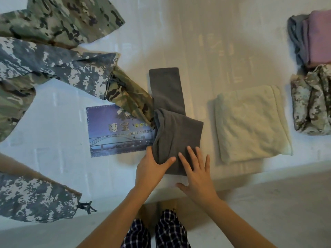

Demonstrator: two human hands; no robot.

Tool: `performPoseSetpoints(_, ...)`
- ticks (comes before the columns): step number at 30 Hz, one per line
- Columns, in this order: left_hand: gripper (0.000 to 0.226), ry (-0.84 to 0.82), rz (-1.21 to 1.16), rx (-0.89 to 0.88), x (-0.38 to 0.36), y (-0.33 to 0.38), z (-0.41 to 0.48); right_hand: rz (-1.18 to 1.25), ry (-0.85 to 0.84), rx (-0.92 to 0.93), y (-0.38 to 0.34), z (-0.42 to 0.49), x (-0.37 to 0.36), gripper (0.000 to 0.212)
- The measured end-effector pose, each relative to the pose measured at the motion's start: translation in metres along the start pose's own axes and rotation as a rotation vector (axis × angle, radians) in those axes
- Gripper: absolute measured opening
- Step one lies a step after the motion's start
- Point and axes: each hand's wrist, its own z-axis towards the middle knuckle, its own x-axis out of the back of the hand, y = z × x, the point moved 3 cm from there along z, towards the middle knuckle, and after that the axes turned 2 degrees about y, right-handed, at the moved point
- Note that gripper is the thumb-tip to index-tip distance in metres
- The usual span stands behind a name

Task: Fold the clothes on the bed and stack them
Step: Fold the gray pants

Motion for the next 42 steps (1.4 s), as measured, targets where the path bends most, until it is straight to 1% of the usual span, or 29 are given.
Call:
performPoseSetpoints(2, 0.051, -0.064, -0.309, 0.011, -0.005, 0.001, -0.001, -0.023, 0.032, 0.025, -0.003, 0.003, -0.005, 0.114)
performPoseSetpoints(4, 0.017, -0.165, -0.603, 0.134, -0.01, -0.007, -0.005, -0.051, 0.085, 0.083, -0.005, 0.002, -0.012, 0.107)
performPoseSetpoints(5, 0.01, -0.178, -0.649, 0.207, -0.011, -0.013, -0.007, -0.072, 0.101, 0.118, -0.005, 0.001, -0.015, 0.101)
performPoseSetpoints(7, 0.015, -0.155, -0.578, 0.296, -0.012, -0.026, -0.012, -0.119, 0.087, 0.176, -0.004, -0.001, -0.022, 0.092)
performPoseSetpoints(8, 0.025, -0.117, -0.49, 0.287, -0.01, -0.03, -0.015, -0.133, 0.069, 0.185, -0.003, -0.001, -0.025, 0.089)
performPoseSetpoints(9, 0.038, -0.045, -0.365, 0.235, -0.006, -0.032, -0.016, -0.132, 0.053, 0.181, -0.002, -0.001, -0.026, 0.087)
performPoseSetpoints(10, 0.05, 0.068, -0.205, 0.129, 0.001, -0.031, -0.017, -0.121, 0.045, 0.179, -0.001, 0.001, -0.026, 0.085)
performPoseSetpoints(11, 0.06, 0.178, -0.025, -0.034, 0.007, -0.025, -0.019, -0.099, 0.051, 0.186, 0.0, 0.003, -0.026, 0.081)
performPoseSetpoints(12, 0.064, 0.26, 0.139, -0.247, 0.012, -0.016, -0.021, -0.068, 0.073, 0.203, 0.0, 0.005, -0.024, 0.074)
performPoseSetpoints(13, 0.063, 0.292, 0.272, -0.483, 0.014, -0.005, -0.023, -0.022, 0.104, 0.228, 0.001, 0.006, -0.021, 0.067)
performPoseSetpoints(14, 0.057, 0.25, 0.379, -0.689, 0.014, 0.006, -0.023, 0.039, 0.129, 0.253, 0.003, 0.006, -0.016, 0.059)
performPoseSetpoints(15, 0.051, 0.152, 0.444, -0.811, 0.014, 0.013, -0.02, 0.11, 0.13, 0.274, 0.006, 0.005, -0.01, 0.053)
performPoseSetpoints(16, 0.047, 0.035, 0.478, -0.837, 0.014, 0.018, -0.014, 0.182, 0.096, 0.29, 0.01, 0.002, -0.003, 0.049)
performPoseSetpoints(18, 0.052, -0.198, 0.485, -0.713, 0.013, 0.016, 0.0, 0.326, -0.056, 0.28, 0.022, -0.006, 0.014, 0.048)
performPoseSetpoints(19, 0.056, -0.281, 0.438, -0.629, 0.012, 0.012, 0.003, 0.403, -0.141, 0.244, 0.03, -0.01, 0.023, 0.048)
performPoseSetpoints(20, 0.058, -0.353, 0.33, -0.516, 0.011, 0.007, 0.003, 0.491, -0.205, 0.196, 0.037, -0.012, 0.033, 0.047)
performPoseSetpoints(22, 0.057, -0.46, -0.039, -0.193, 0.011, 0.001, -0.002, 0.678, -0.269, 0.096, 0.05, -0.011, 0.055, 0.047)
performPoseSetpoints(23, 0.058, -0.484, -0.206, -0.053, 0.01, 0.001, -0.005, 0.758, -0.271, 0.057, 0.054, -0.005, 0.066, 0.047)
performPoseSetpoints(25, 0.061, -0.471, -0.488, 0.122, 0.007, 0.002, -0.009, 0.886, -0.214, -0.011, 0.058, 0.014, 0.084, 0.048)
performPoseSetpoints(26, 0.066, -0.423, -0.626, 0.194, 0.007, 0.002, -0.007, 0.949, -0.162, -0.054, 0.06, 0.029, 0.09, 0.048)
performPoseSetpoints(27, 0.077, -0.348, -0.729, 0.249, 0.008, 0.002, -0.003, 1.029, -0.103, -0.111, 0.061, 0.046, 0.094, 0.049)
performPoseSetpoints(28, 0.085, -0.27, -0.796, 0.251, 0.012, 0.003, 0.003, 1.124, -0.039, -0.186, 0.061, 0.065, 0.093, 0.05)
performPoseSetpoints(30, 0.086, -0.141, -0.818, 0.174, 0.02, 0.01, 0.016, 1.241, 0.044, -0.359, 0.063, 0.105, 0.082, 0.057)
performPoseSetpoints(32, 0.079, -0.089, -0.74, 0.123, 0.024, 0.018, 0.028, 1.183, -0.017, -0.481, 0.062, 0.134, 0.062, 0.076)
performPoseSetpoints(33, 0.076, -0.097, -0.683, 0.109, 0.023, 0.023, 0.032, 1.109, -0.051, -0.513, 0.061, 0.141, 0.051, 0.08)
performPoseSetpoints(36, 0.077, -0.085, -0.539, 0.1, 0.013, 0.028, 0.041, 0.96, -0.023, -0.613, 0.059, 0.136, 0.028, 0.078)
performPoseSetpoints(38, 0.078, -0.008, -0.506, 0.14, 0.008, 0.029, 0.045, 0.998, -0.058, -0.723, 0.056, 0.127, 0.018, 0.077)
performPoseSetpoints(40, 0.083, 0.038, -0.504, 0.218, 0.005, 0.033, 0.05, 1.153, -0.195, -0.818, 0.049, 0.122, 0.016, 0.07)
performPoseSetpoints(42, 0.085, 0.044, -0.539, 0.298, 0.006, 0.038, 0.051, 1.298, -0.35, -0.821, 0.04, 0.118, 0.024, 0.049)
